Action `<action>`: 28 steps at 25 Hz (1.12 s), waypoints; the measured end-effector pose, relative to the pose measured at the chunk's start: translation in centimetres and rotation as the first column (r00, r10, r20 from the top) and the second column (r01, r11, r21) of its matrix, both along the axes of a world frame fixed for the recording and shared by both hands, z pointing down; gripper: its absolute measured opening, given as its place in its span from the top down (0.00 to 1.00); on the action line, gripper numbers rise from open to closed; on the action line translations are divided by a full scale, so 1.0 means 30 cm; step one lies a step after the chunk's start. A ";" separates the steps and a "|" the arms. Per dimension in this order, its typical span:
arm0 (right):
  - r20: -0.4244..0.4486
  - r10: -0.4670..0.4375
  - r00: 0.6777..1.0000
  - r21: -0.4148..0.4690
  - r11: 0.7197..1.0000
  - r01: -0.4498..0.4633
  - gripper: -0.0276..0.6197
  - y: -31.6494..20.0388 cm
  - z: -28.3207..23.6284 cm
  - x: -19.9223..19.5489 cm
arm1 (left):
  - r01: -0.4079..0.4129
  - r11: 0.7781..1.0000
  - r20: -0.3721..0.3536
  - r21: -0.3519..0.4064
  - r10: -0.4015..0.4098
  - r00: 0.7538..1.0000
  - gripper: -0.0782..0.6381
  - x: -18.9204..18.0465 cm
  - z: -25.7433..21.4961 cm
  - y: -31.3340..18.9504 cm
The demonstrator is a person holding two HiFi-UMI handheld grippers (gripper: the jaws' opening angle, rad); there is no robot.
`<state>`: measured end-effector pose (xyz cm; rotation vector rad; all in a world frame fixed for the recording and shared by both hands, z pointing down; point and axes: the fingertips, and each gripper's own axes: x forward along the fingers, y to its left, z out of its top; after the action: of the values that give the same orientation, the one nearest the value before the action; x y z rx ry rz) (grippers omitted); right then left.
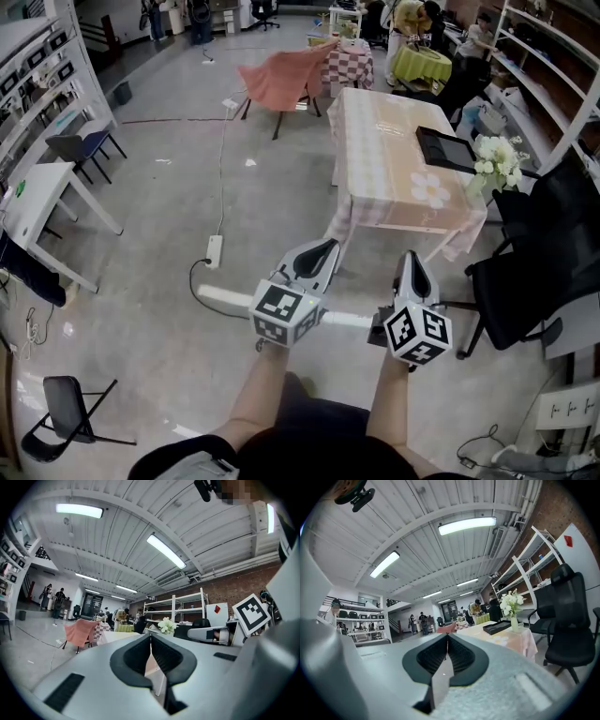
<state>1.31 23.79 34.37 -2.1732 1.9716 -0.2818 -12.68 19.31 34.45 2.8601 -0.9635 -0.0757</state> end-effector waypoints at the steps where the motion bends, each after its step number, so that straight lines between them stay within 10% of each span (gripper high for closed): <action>1: 0.001 0.003 1.000 -0.003 1.000 -0.003 0.95 0.003 0.002 0.009 | -0.004 1.000 0.002 0.000 0.004 1.000 0.87 0.011 0.001 0.000; 28: 0.023 0.038 0.999 -0.017 0.999 -0.037 0.95 -0.146 0.040 0.143 | -0.070 0.995 -0.092 -0.077 0.063 0.994 0.87 0.169 0.027 -0.196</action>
<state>5.59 19.42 35.58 -2.2044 1.9205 -0.3178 -7.62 13.42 35.25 2.7866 -0.8346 -0.1533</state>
